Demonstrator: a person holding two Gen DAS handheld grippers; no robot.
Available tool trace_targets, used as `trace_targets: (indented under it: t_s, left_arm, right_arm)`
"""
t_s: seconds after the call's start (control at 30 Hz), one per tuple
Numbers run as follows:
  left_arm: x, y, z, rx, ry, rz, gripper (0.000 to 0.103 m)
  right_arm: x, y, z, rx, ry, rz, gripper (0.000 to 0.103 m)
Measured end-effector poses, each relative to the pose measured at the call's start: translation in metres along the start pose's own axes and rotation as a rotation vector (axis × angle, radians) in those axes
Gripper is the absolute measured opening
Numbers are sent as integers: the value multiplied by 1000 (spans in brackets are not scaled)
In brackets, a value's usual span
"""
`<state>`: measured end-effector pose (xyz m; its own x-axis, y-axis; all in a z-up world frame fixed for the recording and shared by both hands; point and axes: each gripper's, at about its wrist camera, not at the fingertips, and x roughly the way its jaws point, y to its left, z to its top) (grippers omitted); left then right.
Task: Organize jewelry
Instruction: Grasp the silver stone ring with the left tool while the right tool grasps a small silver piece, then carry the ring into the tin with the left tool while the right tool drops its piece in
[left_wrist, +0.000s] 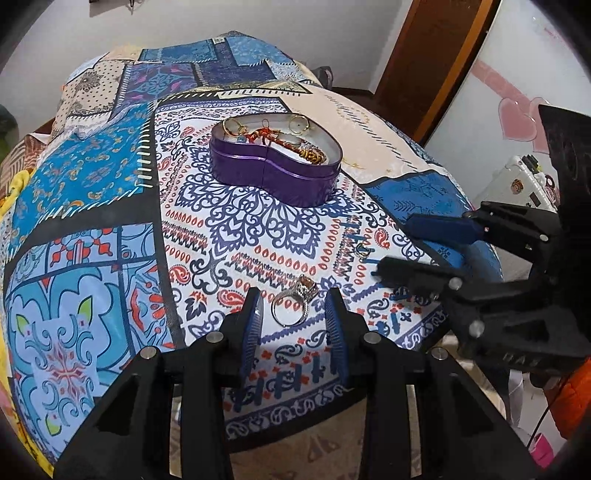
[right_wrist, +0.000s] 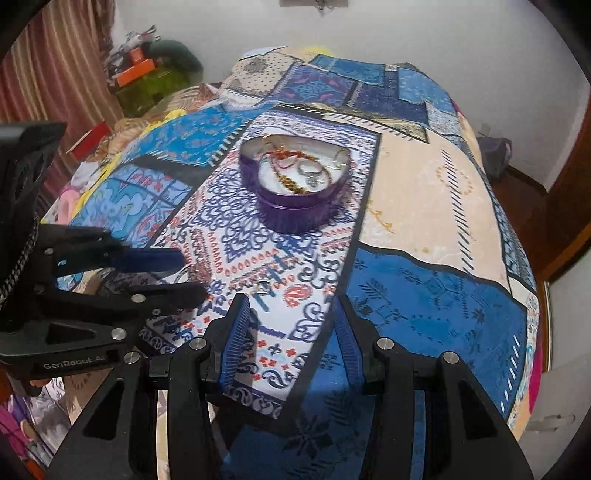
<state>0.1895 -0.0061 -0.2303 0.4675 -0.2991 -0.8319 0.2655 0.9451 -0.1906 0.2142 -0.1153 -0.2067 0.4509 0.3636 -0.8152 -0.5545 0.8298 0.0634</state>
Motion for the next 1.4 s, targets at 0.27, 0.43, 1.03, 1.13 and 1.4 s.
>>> trace_targets:
  t_s: [0.27,0.43,1.03,1.13,1.4]
  left_arm:
    - [3,3,-1,47,-20,-9,27]
    - [1,1,-2,60,-29,0,27]
    - [-39,12,14,10,-131,35,26]
    - [-49,13,21,5,-165,44,26]
    - [-71,17,47,8,-251,63,26]
  right_arm:
    - [11,9,2,-70,-3,16,34]
    - [14,10,6,-70,-4,32,16]
    - [-21,-11,25,20,-115,1,9]
    - [-35,-16,32,34,-158,-12,9]
    - [-56,-20,53,43,-252,-30,9]
